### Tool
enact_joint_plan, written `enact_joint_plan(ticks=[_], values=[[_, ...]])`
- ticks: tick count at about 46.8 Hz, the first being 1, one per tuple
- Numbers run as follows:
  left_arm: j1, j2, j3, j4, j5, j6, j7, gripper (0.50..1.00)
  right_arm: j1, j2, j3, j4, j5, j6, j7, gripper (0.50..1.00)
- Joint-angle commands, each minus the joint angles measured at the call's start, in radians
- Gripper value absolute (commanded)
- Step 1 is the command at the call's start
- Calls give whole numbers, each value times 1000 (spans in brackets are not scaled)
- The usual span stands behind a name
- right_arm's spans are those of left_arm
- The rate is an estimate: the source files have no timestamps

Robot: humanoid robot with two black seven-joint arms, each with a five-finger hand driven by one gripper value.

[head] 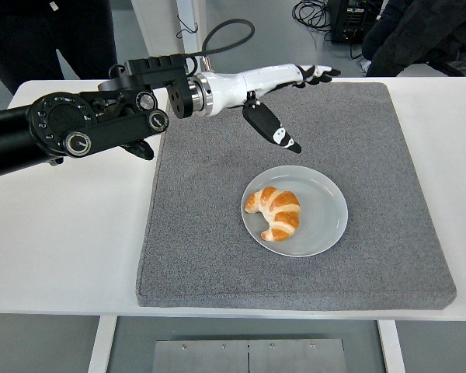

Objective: Place the bread on the plate

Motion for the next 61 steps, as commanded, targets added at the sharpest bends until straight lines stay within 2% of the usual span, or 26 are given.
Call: enact_joint_plan(ticks=[1,7,18,23,29,34,39,48,61], values=[[29,-27,-39,48,-61,0,4,998,0,0,0,0,0,0,0,1000],[52,-63,-88,107,-124,1,10,998,0,0,0,2,0,1,0,1000],[113,-169,-166,323,-291,-8,12,998,0,0,3,6,2,1,0,1000],[138,-188,-209,406,-345,-37,2,998,0,0,2,5,0,1,0,1000],[161,-241,-278,539,-383,-65,1,998,0,0,0,3,0,1,0,1000],[175,-241,-309,631,-392,-102,-1,998,0,0,0,3,0,1,0,1000],[193,-241,-349,670,-443,-140,1,998,0,0,0,3,0,1,0,1000],[199,-241,-355,751,-518,-149,2,998,0,0,2,5,2,1,0,1000],[215,-241,-381,754,-573,-171,10,998,0,0,0,5,0,1,0,1000]])
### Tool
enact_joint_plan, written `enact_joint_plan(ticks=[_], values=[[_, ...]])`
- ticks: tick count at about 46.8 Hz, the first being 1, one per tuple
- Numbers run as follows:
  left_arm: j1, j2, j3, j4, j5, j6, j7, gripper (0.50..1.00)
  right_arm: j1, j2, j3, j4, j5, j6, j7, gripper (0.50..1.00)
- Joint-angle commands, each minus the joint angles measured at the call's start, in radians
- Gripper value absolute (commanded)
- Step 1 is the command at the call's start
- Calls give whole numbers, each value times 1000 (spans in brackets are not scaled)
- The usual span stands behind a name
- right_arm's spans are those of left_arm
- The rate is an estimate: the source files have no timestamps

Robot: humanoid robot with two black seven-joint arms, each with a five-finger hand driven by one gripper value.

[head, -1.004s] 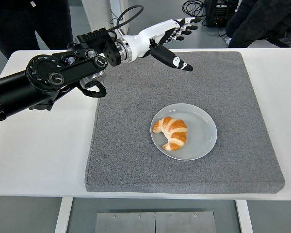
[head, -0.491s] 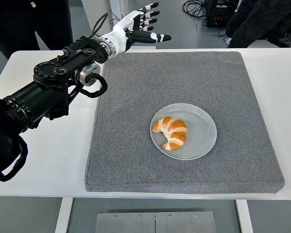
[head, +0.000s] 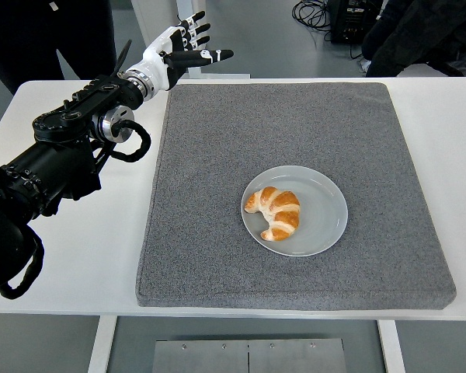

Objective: Place the bread on the plate

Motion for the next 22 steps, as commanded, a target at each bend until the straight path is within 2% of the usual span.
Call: enact_joint_plan(ticks=[1,9,16,22], values=[[2,0,-21,0,-51,-18,6,998,0,0,-1,0,0,0,0,1000],[11,0,-59,9,-155,-16,9,998,0,0,-1,0,0,0,0,1000],[32,0,-162,23,-242,-7,65,998,0,0,-1,-2,1,0,0,1000],[46,0,-219,23,-252,-4,65,998,0,0,-1,-2,0,-1,0,1000]])
